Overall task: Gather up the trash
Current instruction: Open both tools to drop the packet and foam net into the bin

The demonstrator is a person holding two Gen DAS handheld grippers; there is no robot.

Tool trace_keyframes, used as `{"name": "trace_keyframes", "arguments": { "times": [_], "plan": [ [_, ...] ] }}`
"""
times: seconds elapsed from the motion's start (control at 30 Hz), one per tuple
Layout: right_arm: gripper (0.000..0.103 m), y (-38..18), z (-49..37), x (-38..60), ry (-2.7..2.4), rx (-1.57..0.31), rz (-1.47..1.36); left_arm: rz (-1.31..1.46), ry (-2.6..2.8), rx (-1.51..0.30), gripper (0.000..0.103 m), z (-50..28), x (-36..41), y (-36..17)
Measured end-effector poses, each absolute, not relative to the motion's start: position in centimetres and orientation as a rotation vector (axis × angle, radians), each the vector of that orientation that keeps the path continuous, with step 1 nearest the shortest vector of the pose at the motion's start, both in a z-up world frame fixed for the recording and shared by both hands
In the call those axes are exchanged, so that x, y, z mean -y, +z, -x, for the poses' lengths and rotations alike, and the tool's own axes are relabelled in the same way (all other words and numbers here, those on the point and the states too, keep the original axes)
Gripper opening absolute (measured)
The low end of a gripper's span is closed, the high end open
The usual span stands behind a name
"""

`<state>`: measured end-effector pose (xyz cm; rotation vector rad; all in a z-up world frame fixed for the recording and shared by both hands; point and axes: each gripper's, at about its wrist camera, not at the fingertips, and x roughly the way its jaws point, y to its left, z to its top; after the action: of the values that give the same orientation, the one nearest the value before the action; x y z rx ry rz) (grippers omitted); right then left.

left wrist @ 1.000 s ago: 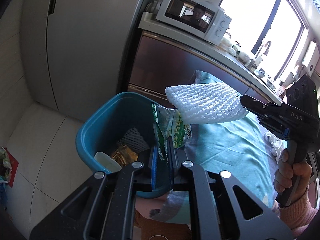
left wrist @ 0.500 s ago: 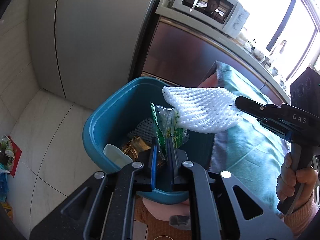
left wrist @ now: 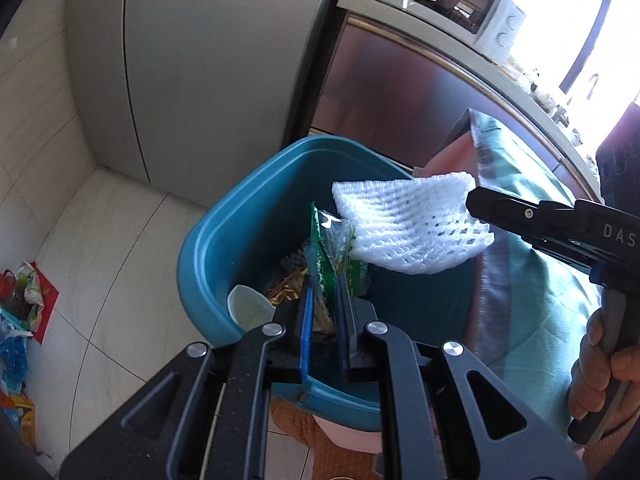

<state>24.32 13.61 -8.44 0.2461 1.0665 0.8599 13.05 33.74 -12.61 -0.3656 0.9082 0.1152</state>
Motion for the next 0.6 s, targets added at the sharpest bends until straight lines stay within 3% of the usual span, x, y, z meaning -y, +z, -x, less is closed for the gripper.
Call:
{"name": "trace_keyframes", "arguments": {
  "times": [0.1,0.2,0.6],
  "plan": [
    [0.013,-8.6,-24.7,-14.1,0.859,-1.076,-0.228,0.372,0.121,-0.92,0.012,-13.3,-34.1,-13.3],
    [0.014,-8.7,-24.6,-14.6,0.861,-1.085,-0.196,0.383,0.124,-0.932,0.019,-13.9,-34.2,-14.0],
    [0.022,-8.5,-23.6,-13.9,0.862,-1.053,-0.155,0.378,0.09,-0.905,0.019,-13.9,-33.4,-13.9]
  ]
}}
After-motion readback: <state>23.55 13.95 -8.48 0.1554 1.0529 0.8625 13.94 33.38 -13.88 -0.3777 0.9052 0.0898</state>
